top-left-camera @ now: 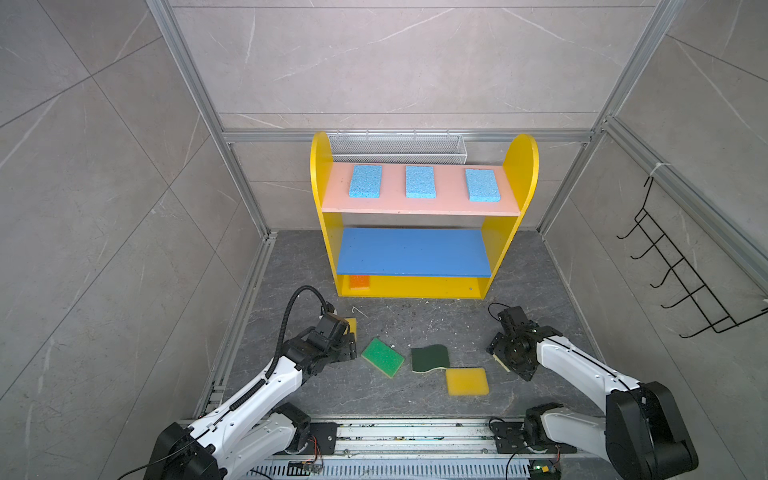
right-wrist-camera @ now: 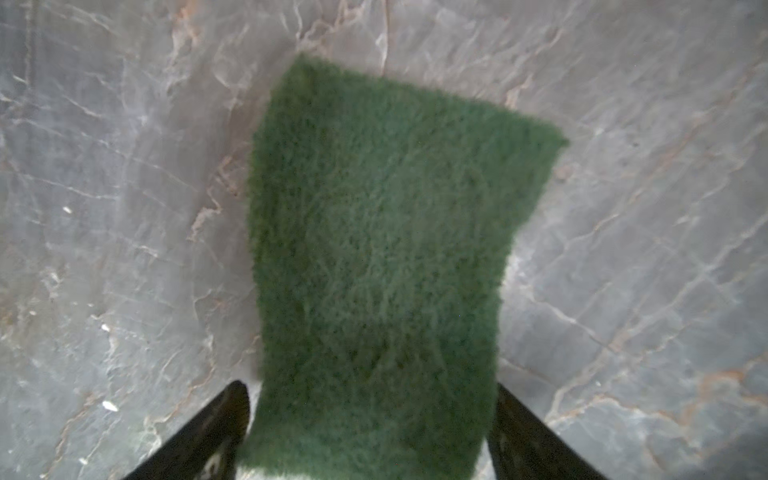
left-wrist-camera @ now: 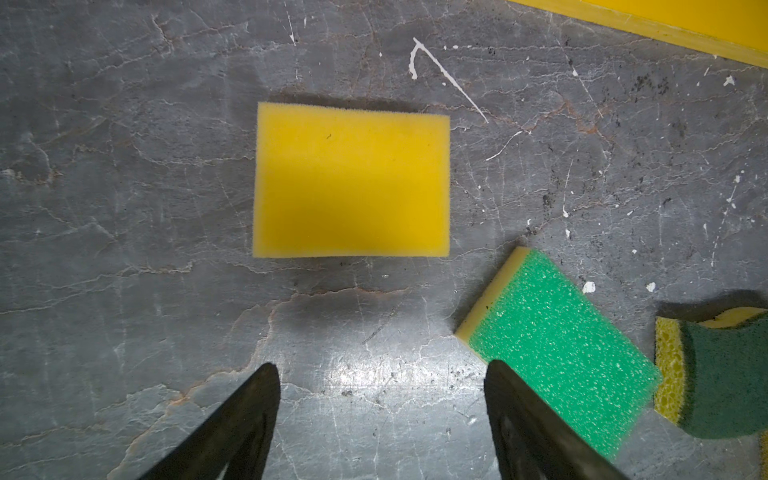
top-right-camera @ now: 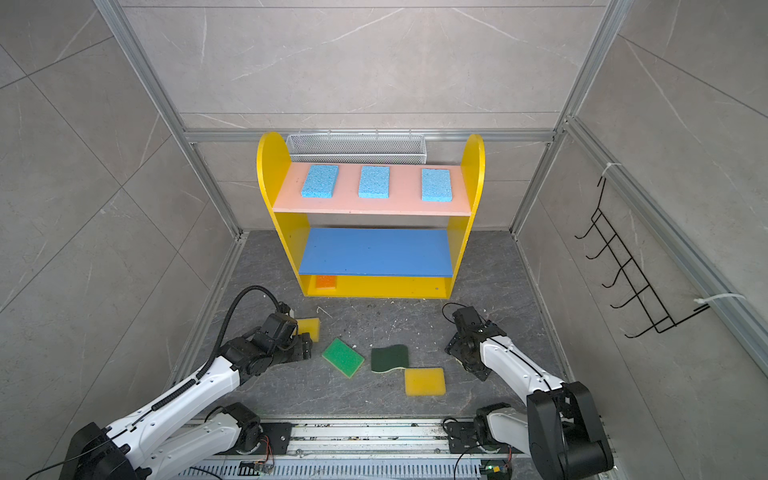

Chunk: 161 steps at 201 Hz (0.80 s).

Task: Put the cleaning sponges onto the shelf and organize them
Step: 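Close the right gripper on the dark-green scrub sponge and lift it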

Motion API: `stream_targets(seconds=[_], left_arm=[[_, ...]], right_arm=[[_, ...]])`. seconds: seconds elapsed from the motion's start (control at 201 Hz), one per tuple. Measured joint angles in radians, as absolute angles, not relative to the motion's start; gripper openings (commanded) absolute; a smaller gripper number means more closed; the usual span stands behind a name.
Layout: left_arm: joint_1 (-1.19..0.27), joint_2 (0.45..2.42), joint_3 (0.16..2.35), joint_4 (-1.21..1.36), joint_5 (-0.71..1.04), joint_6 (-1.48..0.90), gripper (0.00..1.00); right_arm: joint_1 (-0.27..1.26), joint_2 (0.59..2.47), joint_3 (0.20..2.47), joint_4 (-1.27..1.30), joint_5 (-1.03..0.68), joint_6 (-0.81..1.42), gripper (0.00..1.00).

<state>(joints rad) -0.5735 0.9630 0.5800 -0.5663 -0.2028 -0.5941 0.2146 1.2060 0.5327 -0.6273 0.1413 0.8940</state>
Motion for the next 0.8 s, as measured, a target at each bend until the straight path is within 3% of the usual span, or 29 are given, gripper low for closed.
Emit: stream_targets(seconds=[0.349, 0.592, 0.802], left_arm=[[-0.574, 0.938, 0.58, -0.567, -0.203, -0.595, 0.8], [-0.574, 0.926, 0.58, -0.568, -0.204, -0.596, 0.8], [-0.574, 0.907, 0.58, -0.571, -0.206, -0.6, 0.8]], right_arm=[[0.215, 1.185, 0.513, -0.618, 0.148, 0.859, 0.59], [0.214, 1.149, 0.496, -0.603, 0.116, 0.807, 0.54], [0.218, 1.081, 0.496, -0.605, 0.051, 0.739, 0.57]])
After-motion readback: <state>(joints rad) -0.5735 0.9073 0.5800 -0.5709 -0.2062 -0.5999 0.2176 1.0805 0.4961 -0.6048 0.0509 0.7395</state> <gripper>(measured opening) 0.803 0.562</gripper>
